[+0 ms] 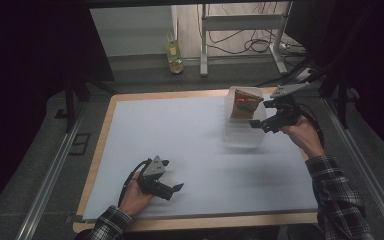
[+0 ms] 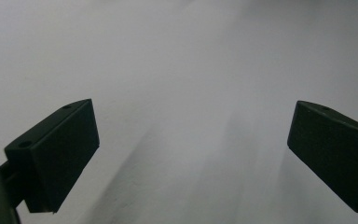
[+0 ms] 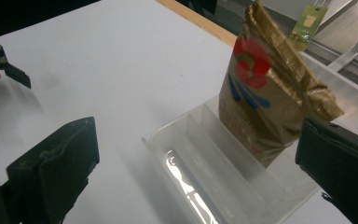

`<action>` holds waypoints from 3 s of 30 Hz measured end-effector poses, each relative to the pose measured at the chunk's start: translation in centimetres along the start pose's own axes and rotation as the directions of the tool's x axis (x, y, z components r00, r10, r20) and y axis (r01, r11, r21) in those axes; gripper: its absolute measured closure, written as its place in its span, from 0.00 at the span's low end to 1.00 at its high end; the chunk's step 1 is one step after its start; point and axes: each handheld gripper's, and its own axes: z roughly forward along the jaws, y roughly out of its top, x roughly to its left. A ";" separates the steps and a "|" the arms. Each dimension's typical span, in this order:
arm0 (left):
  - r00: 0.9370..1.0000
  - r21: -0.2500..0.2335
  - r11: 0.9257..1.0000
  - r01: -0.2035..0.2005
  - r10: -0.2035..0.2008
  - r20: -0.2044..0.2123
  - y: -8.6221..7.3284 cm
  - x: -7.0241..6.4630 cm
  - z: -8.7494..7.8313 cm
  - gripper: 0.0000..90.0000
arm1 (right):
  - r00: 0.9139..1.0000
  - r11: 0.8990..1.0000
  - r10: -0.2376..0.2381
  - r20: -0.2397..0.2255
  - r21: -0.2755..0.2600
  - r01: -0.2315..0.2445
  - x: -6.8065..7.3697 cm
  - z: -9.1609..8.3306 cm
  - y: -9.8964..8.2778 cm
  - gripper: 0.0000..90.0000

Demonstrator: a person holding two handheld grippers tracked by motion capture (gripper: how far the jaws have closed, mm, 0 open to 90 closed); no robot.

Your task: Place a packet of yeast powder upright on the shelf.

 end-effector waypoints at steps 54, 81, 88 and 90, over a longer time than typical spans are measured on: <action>1.000 -0.001 1.000 -0.013 0.013 0.001 0.0 -0.3 0.1 0.02 | 1.000 1.000 0.002 -0.021 -0.015 -0.002 8.4 -1.0 -6.6 0.00; 1.000 0.001 1.000 -0.010 0.010 0.003 0.1 -0.3 0.0 0.02 | 0.997 1.000 -0.013 -0.076 0.011 0.014 12.0 0.6 -9.1 0.00; 1.000 0.000 1.000 -0.009 0.009 0.002 0.1 -0.3 0.0 0.02 | 0.996 1.000 -0.017 -0.092 0.017 0.019 12.8 1.2 -9.9 0.00; 1.000 -0.001 1.000 -0.007 0.007 0.004 0.1 -0.3 0.0 0.02 | 0.996 1.000 -0.018 -0.092 0.021 0.020 12.9 1.4 -10.2 0.00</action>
